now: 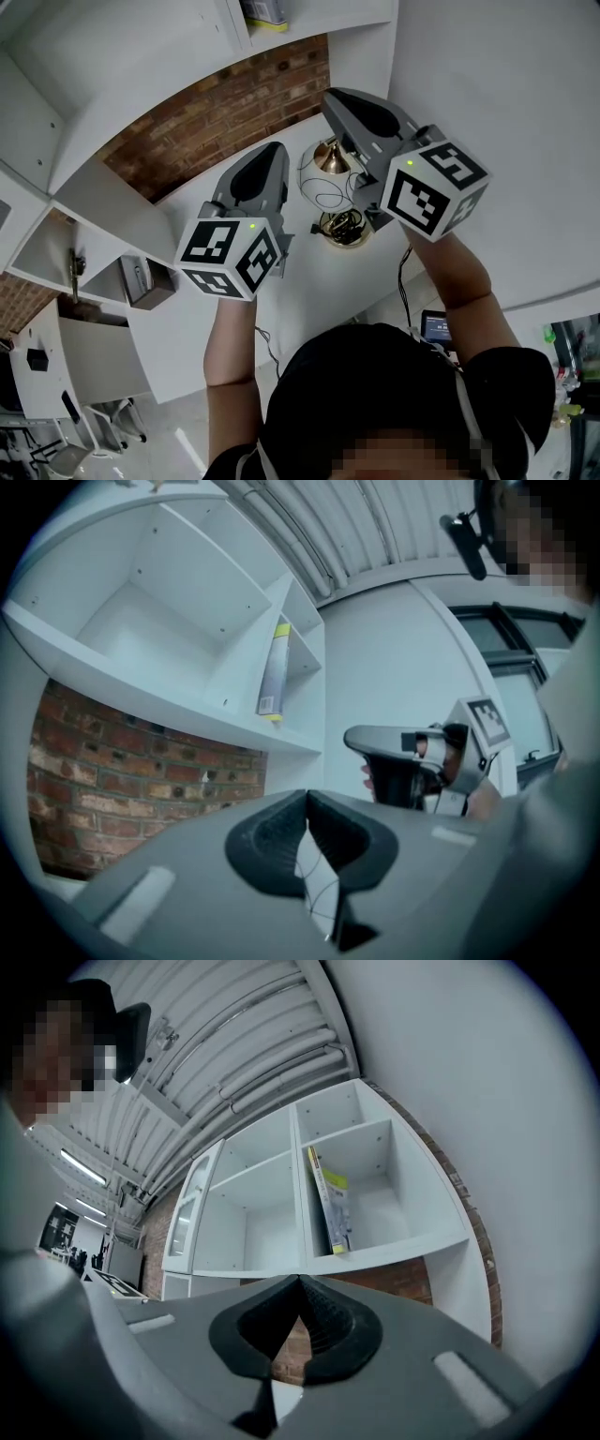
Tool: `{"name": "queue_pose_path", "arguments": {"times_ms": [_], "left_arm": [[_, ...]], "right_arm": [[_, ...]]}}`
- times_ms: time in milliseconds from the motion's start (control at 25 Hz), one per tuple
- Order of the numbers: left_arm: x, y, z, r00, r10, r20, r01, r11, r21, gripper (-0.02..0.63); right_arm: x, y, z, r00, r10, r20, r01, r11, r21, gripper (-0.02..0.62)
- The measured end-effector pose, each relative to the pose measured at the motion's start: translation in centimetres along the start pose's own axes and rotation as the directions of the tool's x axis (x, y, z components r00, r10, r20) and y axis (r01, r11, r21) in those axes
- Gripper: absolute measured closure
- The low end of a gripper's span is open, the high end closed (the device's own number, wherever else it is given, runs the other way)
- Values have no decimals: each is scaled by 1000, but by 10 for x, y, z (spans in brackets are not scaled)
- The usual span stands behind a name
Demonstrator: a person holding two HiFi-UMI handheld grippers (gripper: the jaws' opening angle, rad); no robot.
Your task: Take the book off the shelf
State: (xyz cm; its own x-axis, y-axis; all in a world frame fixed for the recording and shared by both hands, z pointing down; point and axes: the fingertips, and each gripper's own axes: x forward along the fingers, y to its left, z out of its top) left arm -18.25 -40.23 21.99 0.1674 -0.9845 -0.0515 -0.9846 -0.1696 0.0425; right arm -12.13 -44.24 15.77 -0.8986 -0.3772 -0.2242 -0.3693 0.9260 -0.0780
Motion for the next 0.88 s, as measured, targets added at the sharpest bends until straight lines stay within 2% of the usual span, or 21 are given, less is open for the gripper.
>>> {"name": "queue_pose_path", "arguments": {"times_ms": [640,880], "left_arm": [[21,34,31,996,88,19,-89,995,55,600],[27,42,47,994,108,34,-110,991,72,600]], "right_arm": [[75,-33,61,995,10,102,0,995,-101,594],[99,-37,79,993,9,120,7,991,-131,560]]}}
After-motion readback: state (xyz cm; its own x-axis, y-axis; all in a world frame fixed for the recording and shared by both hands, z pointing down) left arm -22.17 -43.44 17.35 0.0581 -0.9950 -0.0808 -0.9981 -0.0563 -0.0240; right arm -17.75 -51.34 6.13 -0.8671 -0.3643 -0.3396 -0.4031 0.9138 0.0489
